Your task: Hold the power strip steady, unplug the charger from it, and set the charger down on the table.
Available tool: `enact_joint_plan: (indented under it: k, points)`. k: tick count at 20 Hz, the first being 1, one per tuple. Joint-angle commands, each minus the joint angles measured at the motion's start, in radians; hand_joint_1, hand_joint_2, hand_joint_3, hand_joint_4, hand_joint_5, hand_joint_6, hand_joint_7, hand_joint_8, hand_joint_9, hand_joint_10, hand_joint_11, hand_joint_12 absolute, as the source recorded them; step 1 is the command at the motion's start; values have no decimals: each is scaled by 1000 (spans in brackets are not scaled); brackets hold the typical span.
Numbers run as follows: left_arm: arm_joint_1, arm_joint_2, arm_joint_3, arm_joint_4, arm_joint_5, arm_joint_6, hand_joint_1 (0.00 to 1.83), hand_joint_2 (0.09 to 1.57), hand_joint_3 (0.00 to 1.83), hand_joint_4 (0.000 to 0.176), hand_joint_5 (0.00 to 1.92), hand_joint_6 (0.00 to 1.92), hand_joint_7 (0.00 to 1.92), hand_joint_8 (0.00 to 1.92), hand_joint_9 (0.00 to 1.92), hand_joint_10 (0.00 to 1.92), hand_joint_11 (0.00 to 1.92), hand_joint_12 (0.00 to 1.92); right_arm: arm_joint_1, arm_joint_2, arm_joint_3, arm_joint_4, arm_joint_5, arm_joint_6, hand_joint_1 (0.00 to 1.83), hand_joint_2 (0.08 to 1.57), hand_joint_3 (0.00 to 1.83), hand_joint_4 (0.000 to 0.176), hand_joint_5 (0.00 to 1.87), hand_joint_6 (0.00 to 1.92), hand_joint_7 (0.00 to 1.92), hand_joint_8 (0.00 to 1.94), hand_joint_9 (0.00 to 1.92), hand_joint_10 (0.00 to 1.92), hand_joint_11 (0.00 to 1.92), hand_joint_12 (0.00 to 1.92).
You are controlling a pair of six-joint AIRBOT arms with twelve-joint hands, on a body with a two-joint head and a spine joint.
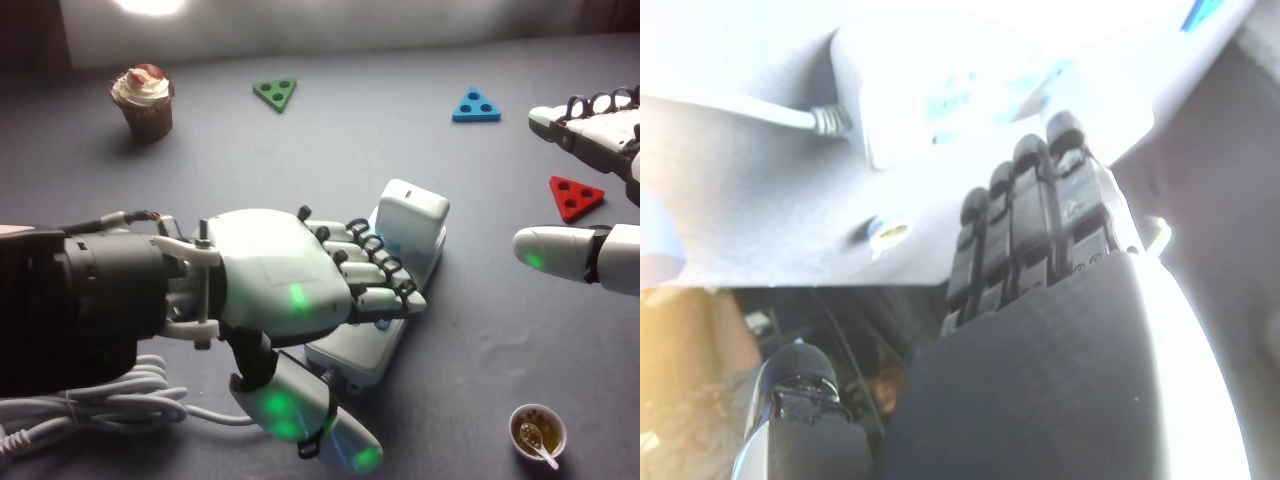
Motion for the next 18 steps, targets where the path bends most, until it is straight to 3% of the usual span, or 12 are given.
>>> enact_joint_plan:
  k: [1, 3, 8, 18]
  points:
    - [-3, -9, 6, -9, -52, -3, 0, 984, 0, 0, 83, 8, 104, 10, 101, 10, 73, 102, 6, 7, -1, -27, 116, 3, 73, 1037, 0, 0, 133, 13, 165, 10, 151, 9, 120, 58]
    - [0, -23, 13, -8, -42, -3, 0, 982, 0, 0, 77, 4, 92, 4, 91, 4, 68, 97, 15, 7, -8, -27, 115, 3, 95, 1052, 4, 0, 117, 2, 158, 3, 144, 3, 122, 53]
    - [15, -39, 27, -8, -33, -3, 0, 989, 2, 0, 70, 1, 90, 1, 88, 2, 62, 87, 21, 0, -13, -26, 112, 3, 374, 1054, 0, 0, 185, 14, 218, 14, 211, 15, 194, 71]
    - [25, -68, 62, 4, -23, -3, 0, 986, 0, 0, 67, 2, 90, 1, 85, 0, 65, 77, 82, -52, 18, 137, 64, -15, 831, 1023, 0, 0, 225, 3, 276, 4, 257, 3, 246, 73]
